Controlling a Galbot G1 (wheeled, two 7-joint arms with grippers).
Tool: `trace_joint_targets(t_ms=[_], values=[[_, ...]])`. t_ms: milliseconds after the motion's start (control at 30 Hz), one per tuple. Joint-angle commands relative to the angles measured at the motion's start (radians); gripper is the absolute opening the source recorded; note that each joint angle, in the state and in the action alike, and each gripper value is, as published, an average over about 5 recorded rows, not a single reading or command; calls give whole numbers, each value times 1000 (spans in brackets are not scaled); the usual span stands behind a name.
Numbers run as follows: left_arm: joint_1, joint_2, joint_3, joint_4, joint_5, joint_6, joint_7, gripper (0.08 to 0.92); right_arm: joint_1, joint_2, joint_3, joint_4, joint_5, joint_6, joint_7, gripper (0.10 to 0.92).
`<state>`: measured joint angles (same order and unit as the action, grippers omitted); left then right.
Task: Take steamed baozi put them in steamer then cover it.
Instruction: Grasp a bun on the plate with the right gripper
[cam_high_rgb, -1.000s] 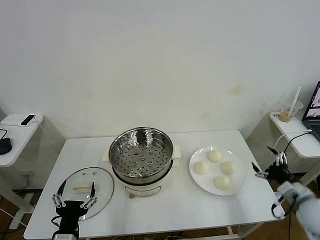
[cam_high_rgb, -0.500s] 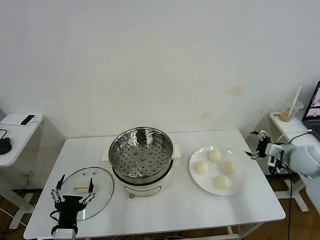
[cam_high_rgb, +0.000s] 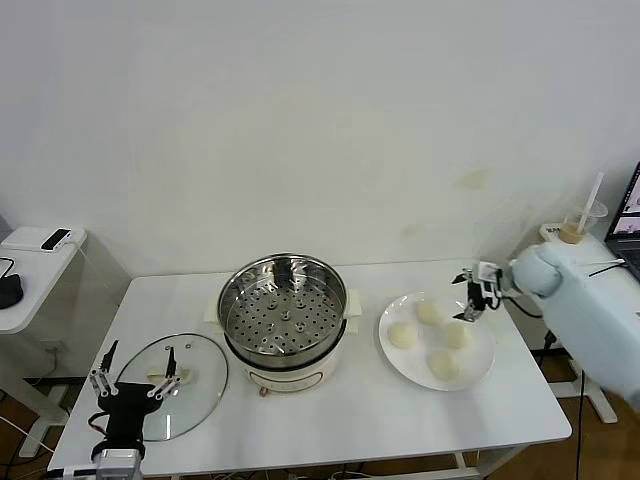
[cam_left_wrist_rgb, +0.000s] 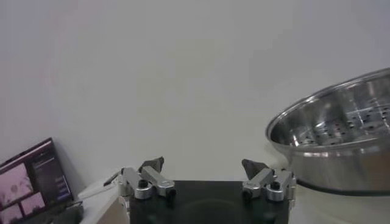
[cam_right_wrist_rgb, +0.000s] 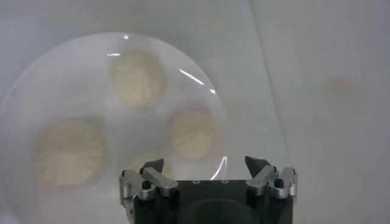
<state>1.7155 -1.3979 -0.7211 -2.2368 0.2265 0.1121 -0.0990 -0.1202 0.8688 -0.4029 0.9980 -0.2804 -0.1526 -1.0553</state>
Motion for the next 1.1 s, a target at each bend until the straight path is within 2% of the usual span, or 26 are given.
trace_joint_targets(t_ms=[33,367,900,1100], values=[[-5,5,-26,4,-5,0,4,823,139,164,-159,-226,-49,18,-64,823],[-4,7,-52,10,-17,-2,3,823,112,226,-144,-288,-145,34,-37,823],[-10,11,-68,26,-19,-5,2,823,92,261,-131,-350,-184,47,3,821],[-13,14,-73,28,-20,-5,1,823,86,272,-121,-363,-192,48,15,766]])
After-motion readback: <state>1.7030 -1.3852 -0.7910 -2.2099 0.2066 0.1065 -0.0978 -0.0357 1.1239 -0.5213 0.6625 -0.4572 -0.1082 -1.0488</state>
